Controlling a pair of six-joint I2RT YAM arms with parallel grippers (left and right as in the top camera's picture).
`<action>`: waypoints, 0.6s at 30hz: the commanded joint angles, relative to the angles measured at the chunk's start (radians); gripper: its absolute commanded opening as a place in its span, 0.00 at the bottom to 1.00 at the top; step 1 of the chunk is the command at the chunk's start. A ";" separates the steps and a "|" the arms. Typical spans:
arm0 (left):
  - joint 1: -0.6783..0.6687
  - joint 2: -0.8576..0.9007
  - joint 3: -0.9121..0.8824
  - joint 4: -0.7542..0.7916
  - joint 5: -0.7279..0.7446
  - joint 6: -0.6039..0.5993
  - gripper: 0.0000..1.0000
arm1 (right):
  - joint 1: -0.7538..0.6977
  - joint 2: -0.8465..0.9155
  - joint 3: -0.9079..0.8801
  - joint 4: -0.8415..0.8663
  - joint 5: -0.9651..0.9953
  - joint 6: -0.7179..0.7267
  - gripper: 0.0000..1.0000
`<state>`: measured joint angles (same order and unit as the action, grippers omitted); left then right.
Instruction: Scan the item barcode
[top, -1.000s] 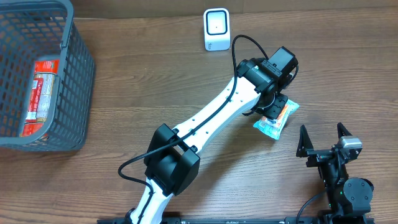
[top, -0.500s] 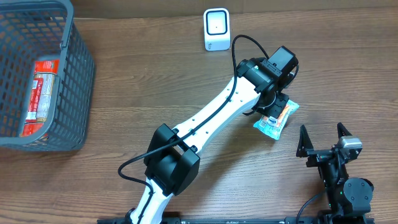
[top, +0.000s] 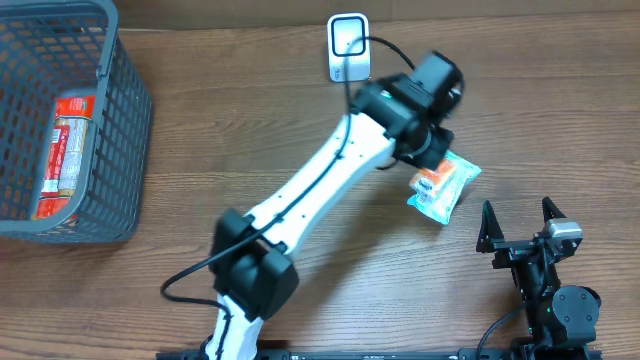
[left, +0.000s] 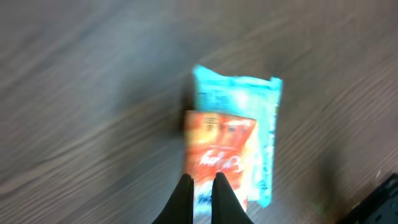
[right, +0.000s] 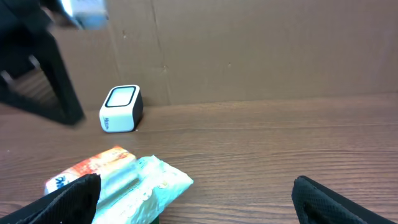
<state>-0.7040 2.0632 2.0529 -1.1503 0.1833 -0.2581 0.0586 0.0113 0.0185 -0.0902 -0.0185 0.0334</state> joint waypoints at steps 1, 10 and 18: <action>0.059 -0.057 0.026 -0.041 -0.054 0.001 0.04 | -0.004 -0.008 -0.011 0.006 0.001 -0.001 1.00; 0.134 -0.058 0.026 -0.199 -0.315 0.003 0.04 | -0.004 -0.008 -0.011 0.006 0.001 -0.001 1.00; 0.143 -0.056 -0.003 -0.236 -0.352 0.000 0.04 | -0.004 -0.008 -0.011 0.006 0.001 -0.001 1.00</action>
<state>-0.5667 2.0243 2.0613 -1.3853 -0.1253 -0.2581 0.0586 0.0109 0.0185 -0.0898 -0.0185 0.0334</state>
